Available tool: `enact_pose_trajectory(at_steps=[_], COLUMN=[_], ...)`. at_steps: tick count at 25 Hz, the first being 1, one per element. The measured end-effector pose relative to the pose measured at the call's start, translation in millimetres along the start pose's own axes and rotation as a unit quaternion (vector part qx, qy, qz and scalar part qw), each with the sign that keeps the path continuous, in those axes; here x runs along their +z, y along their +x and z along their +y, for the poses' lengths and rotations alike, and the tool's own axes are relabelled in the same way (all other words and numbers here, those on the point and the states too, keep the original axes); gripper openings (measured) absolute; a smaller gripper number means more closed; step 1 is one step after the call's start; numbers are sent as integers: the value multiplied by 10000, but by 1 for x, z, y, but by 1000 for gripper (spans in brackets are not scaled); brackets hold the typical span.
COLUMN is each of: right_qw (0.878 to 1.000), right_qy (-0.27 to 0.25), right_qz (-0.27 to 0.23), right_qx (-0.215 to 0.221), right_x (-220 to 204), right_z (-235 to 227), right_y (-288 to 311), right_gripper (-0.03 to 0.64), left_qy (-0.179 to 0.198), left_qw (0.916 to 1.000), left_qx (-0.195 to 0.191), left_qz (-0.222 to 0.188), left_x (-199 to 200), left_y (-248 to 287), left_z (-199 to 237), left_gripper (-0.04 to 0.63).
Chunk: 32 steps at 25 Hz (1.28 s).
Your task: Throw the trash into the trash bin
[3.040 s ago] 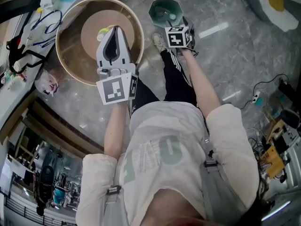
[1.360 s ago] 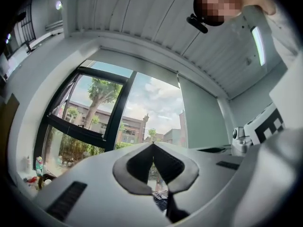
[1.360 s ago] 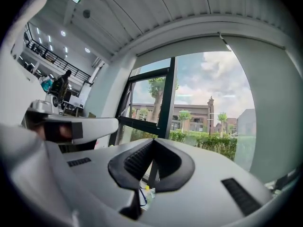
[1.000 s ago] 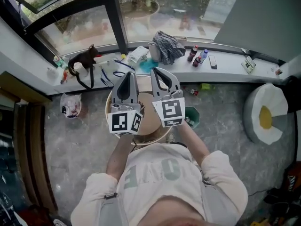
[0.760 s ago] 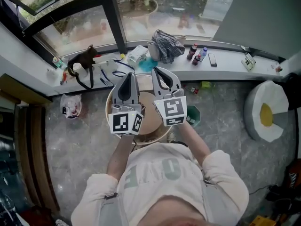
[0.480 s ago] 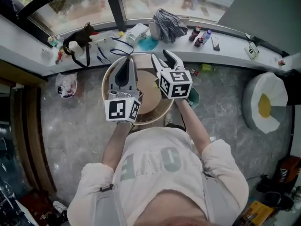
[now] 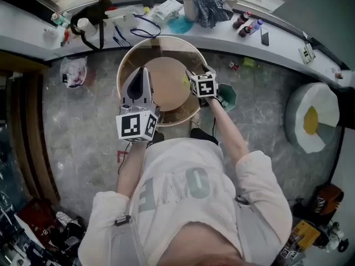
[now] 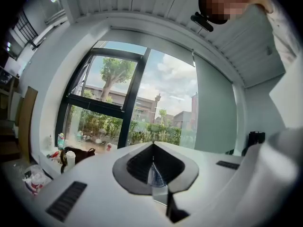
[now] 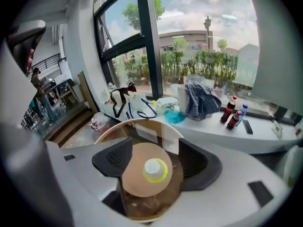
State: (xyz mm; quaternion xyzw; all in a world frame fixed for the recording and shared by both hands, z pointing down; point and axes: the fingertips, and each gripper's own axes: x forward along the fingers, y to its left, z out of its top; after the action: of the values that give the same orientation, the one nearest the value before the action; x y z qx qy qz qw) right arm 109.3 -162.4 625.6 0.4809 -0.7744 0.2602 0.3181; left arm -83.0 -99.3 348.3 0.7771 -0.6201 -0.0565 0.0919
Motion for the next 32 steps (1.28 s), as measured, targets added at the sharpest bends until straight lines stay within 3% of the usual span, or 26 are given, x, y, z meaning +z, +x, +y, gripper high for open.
enact_pose_trajectory(at_steps=[7,13,14,15,21,26,29,32], right_qw=[9962,9916,9903,9891,9881,9943,9978,9925], right_qy=[-83,-150,-175,-195,-349,-400,-406,-499], right_qz=[837,1235,1329,1408,1462,894,73,-914], right_qx=[234,339,379,391,318,412,516,642], right_x=[-46,-65,-68,-70,-69,-28,32,99], right_z=[6,11,11,10,7,13,28,48], right_y=[32,49,50,50,44,32,4,-37], right_gripper=[296,295,197,143,143,143,143,143], left_qy=[40,38,67,100,86,92,107,71], left_qw=[9986,9973,9974,9975,9977,9985,9990,9996], left_qx=[492,690,674,653,614,504,405,280], left_qz=[168,242,255,265,260,194,119,19], left_x=[-11,-15,-15,-15,-16,-13,-8,3], left_y=[-9,-11,-10,-10,-8,-1,4,11], left_z=[19,24,23,21,20,14,9,1], left_gripper=[11,11,12,11,12,12,11,12])
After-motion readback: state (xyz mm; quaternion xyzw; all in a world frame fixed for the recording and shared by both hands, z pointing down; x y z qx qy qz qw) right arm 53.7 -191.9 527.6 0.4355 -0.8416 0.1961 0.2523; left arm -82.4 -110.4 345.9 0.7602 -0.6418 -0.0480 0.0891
